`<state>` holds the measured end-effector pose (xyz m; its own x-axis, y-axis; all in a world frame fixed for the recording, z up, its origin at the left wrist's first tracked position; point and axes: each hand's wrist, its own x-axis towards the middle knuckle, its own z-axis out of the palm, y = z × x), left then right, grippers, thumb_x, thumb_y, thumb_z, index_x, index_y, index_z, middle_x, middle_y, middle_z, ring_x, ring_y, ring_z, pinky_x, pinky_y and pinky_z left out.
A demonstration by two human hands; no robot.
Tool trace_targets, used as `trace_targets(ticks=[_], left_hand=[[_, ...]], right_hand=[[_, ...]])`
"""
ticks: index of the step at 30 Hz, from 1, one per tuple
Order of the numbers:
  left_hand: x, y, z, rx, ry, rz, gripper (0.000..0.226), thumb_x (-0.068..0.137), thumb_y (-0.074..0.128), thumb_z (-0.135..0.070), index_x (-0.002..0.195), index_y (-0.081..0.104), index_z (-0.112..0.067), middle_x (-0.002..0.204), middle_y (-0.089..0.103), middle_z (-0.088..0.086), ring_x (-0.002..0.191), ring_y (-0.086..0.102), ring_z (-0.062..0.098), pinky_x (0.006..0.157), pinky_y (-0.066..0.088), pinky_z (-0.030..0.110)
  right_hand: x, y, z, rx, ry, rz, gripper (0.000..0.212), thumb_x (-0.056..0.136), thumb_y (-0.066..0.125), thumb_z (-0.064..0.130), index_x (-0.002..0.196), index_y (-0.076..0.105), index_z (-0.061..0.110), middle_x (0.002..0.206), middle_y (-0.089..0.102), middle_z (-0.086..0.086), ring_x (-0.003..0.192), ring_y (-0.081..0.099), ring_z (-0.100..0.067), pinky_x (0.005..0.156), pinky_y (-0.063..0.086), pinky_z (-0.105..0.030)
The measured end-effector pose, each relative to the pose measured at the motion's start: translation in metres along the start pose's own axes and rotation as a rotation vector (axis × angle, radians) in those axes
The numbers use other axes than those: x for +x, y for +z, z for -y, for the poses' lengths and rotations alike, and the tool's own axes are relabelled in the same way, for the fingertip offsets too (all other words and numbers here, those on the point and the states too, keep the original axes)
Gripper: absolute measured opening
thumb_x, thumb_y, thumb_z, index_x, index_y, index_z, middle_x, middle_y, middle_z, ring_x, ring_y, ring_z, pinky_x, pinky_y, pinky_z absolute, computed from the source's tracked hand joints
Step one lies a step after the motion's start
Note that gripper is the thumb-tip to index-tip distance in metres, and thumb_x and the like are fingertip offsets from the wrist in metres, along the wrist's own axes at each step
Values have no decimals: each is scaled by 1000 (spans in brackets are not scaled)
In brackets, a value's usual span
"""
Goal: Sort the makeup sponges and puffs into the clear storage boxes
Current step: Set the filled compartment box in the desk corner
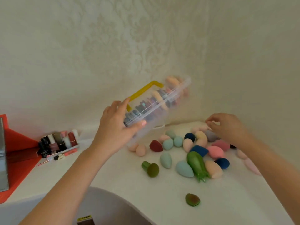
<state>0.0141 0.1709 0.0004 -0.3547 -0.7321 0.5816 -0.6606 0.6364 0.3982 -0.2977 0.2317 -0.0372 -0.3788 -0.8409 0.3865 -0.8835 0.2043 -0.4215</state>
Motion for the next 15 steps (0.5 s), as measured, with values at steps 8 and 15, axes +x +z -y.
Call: trace_targets(ticks=[8, 15], left_hand=[[108, 98, -79, -318, -150, 176, 87, 77, 67, -54, 147, 23, -23, 142, 42, 7, 128, 43, 29, 103, 38, 40], [147, 147, -76, -480, -237, 227, 116, 52, 78, -48, 148, 18, -22, 136, 43, 13, 113, 55, 27, 95, 47, 39]], right_hand=[[9, -4, -49, -45, 153, 134, 33, 95, 50, 24, 124, 59, 13, 124, 60, -10, 110, 55, -24, 82, 41, -26], [34, 6, -57, -94, 96, 224, 44, 95, 50, 29, 136, 46, 11, 138, 50, -8, 124, 48, -23, 97, 37, -26]])
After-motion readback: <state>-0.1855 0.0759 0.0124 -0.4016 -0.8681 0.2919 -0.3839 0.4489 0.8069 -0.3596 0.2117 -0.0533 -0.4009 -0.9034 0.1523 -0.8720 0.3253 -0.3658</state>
